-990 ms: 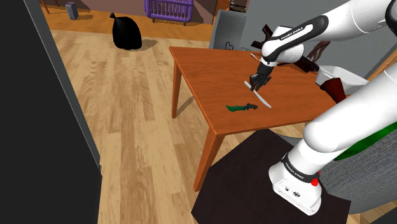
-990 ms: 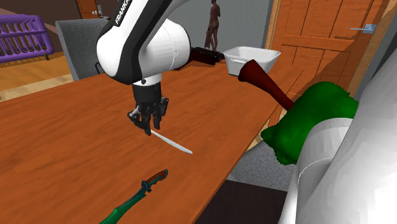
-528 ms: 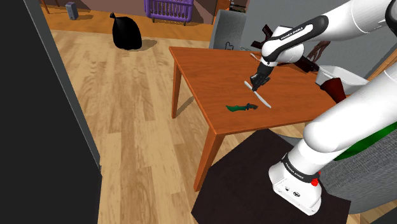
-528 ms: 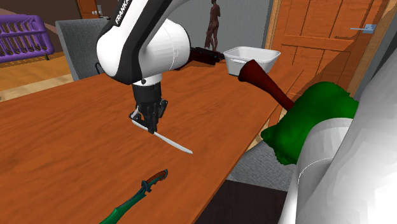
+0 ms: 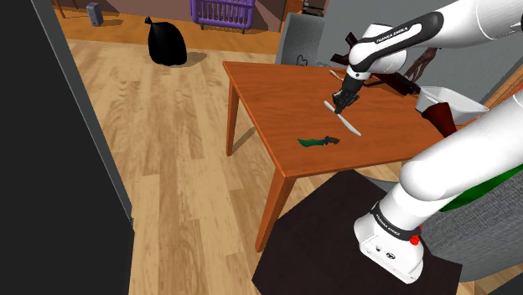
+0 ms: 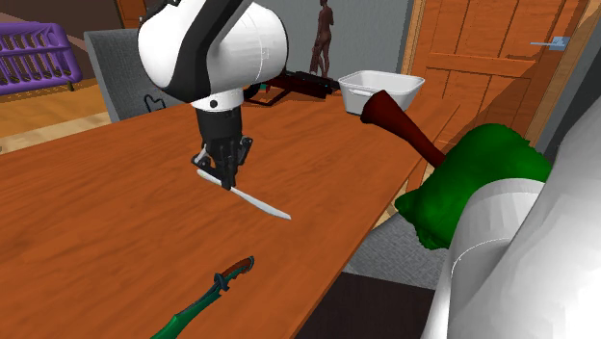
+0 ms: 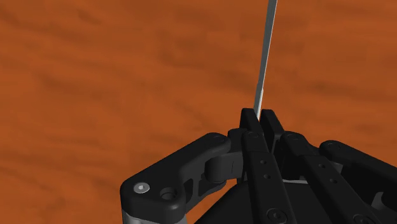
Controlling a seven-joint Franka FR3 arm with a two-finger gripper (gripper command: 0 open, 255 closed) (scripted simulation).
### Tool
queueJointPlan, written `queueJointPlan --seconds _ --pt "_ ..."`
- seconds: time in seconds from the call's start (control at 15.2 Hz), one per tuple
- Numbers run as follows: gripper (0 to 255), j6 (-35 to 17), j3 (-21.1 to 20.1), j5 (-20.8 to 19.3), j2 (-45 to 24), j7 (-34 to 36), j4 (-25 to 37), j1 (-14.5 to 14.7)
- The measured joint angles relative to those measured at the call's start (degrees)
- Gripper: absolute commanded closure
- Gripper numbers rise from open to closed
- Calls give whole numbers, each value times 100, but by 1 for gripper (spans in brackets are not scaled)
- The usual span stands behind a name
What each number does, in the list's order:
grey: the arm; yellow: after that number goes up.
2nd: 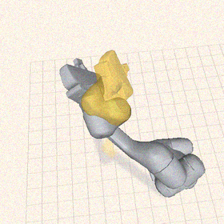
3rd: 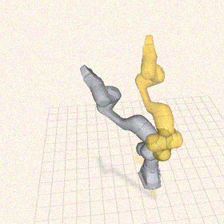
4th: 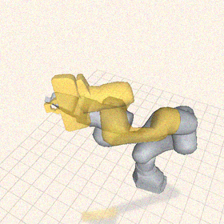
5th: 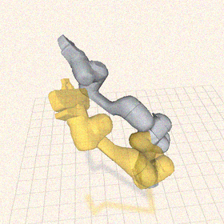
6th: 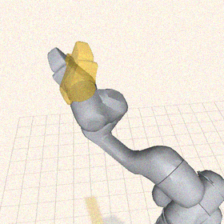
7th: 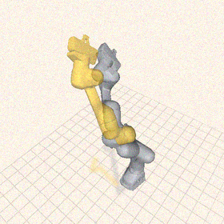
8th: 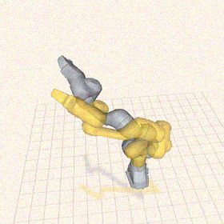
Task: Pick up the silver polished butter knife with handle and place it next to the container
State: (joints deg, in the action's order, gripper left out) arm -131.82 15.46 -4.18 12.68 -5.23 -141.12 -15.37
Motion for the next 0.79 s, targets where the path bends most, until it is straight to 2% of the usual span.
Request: queueJointPlan --seconds 0.79 --pt "255 996 -82 -68 466 69 537 -14"
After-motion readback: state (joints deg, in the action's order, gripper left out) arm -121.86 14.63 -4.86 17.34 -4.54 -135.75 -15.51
